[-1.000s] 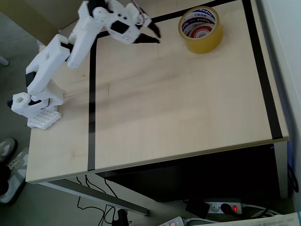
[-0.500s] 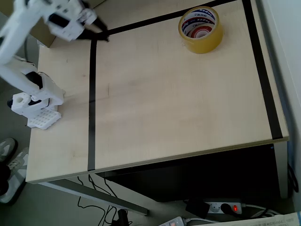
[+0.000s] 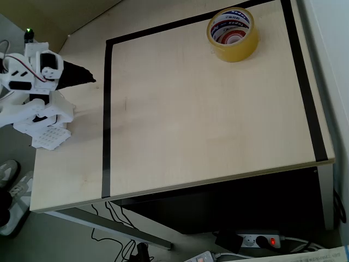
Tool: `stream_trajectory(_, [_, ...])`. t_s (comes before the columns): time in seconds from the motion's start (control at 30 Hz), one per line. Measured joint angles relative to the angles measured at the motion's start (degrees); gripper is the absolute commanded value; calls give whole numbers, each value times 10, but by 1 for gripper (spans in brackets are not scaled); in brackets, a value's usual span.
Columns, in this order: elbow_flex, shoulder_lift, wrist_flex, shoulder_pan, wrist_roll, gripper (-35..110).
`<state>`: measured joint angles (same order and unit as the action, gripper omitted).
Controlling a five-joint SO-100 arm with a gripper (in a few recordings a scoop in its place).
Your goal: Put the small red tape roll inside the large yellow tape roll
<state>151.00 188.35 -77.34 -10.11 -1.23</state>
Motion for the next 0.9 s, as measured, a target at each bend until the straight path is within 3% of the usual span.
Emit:
stream_trajectory(0.57, [214,29,72,-49,31,0])
stream_trajectory(0.9, [217,32,79,-47,31,0])
